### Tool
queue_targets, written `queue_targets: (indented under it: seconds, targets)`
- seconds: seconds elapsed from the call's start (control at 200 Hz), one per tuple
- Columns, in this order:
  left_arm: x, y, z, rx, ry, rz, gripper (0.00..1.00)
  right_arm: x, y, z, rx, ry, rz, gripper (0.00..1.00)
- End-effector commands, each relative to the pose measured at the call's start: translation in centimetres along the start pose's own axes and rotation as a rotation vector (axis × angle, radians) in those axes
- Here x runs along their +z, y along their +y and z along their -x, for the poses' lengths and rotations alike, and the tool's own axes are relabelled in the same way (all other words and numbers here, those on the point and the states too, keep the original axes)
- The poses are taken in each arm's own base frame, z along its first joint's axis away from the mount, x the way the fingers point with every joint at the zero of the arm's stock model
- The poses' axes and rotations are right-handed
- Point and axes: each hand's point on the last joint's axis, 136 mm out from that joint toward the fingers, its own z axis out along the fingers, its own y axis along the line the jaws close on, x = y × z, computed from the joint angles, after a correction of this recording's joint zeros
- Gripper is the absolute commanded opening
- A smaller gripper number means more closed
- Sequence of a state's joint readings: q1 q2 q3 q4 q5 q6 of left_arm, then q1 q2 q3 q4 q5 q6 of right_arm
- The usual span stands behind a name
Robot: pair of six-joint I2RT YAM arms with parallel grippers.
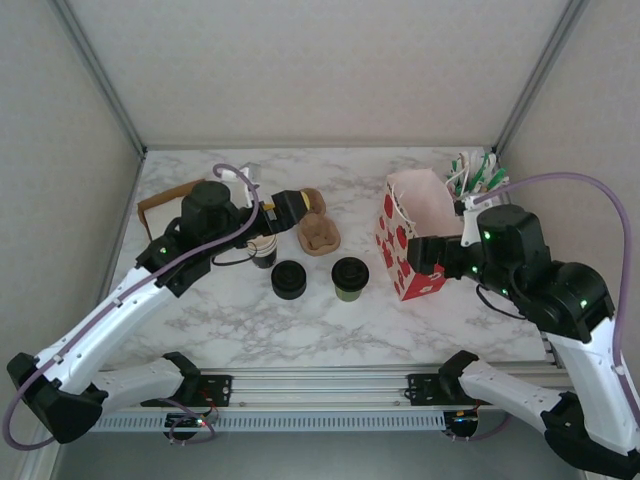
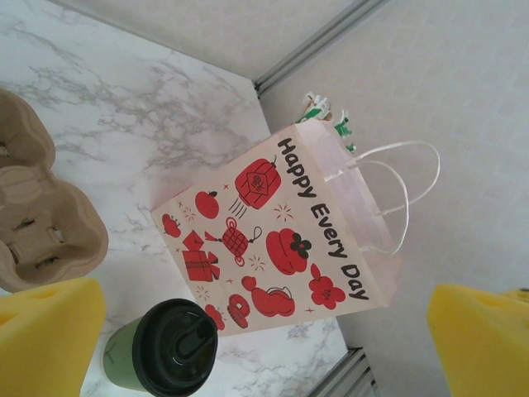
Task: Pack the takeout coffee
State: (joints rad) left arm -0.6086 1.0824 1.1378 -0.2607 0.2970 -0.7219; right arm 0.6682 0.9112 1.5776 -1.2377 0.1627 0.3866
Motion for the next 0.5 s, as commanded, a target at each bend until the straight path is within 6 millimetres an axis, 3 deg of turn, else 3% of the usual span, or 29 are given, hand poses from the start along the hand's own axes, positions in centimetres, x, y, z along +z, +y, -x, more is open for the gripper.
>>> queue_targets:
  seconds: [0.0,0.2,0.496]
  targets:
    - [0.4,0.5,-0.2,-0.042,-0.015,0.017,1.0,0.8,2.3,-0.1,0.044,0.029,0.113,0.99]
    - [1.9,2.7,0.1,0.035,0.02,0.122,1.0,3.2,4.8,0.0,0.049,0.1,0.194,0.99]
    - [4.2,7.5,3.7,-0.014,0.016,0.172,1.0,7.5,8.6,0.1,-0.135,0.18,0.128,0.99]
